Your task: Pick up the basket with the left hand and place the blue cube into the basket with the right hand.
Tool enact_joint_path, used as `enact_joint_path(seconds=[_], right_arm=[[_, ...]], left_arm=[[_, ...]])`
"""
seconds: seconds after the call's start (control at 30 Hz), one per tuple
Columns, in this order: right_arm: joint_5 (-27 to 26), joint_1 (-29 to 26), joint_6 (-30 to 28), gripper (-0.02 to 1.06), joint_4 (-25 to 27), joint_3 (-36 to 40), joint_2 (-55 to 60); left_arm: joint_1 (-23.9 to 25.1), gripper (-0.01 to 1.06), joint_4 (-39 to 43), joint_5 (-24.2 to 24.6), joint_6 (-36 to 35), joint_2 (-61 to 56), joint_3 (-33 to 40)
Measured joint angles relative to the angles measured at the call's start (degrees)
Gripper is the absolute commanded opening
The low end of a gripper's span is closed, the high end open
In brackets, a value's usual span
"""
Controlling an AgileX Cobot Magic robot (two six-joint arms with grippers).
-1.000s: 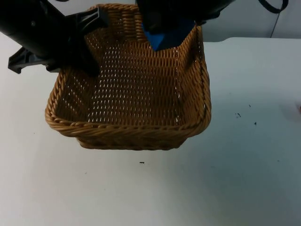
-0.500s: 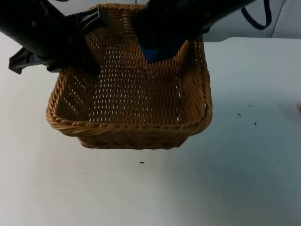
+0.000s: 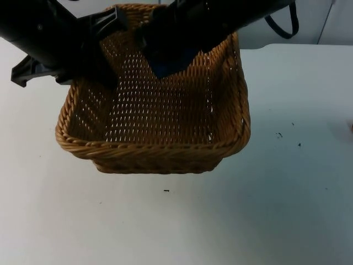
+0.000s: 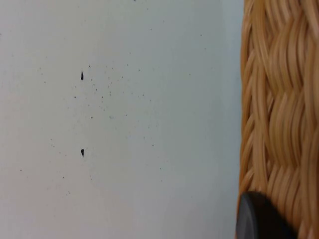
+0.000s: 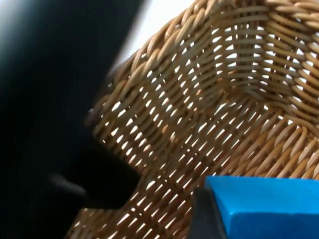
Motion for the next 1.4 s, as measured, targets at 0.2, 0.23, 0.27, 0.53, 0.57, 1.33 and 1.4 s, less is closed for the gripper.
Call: enact_joint_path(seconds=[0.2,0.23,0.27,0.53,0.57,1.33,1.4], right_arm=[[0.6,0.0,-0.1,0.00,-1.3,0.0,0.0],[1.0,0.0,-0.1,0.00,-1.9,0.0,0.0],[1.1,0.0,-0.1,0.00,-2.2,0.0,0.0],[2.7,0.0,-0.1,0.01,-3.8,0.0,0.0],[2.9,0.0,-0.1,0.03,-3.9,0.0,0.0],[2.2,0.0,-0.1,0.75,-4.2,0.0,0.0],[2.2,0.0,-0.1,0.77,-4.2,0.0,0.0]], left_arm=[[0.0,0.00,-0.1,0.0,0.0,0.0,0.0],[0.0,0.00,-0.1,0.0,0.0,0.0,0.0],[0.0,0.00,-0.1,0.0,0.0,0.0,0.0],[0.0,0.00,-0.1,0.1,0.0,0.0,0.0],[0.0,0.00,-0.1,0.1,0.2,0.0,0.0],[0.0,0.00,-0.1,0.2,0.2,0.0,0.0],[0.0,0.00,-0.1,0.2,0.2,0.0,0.0]])
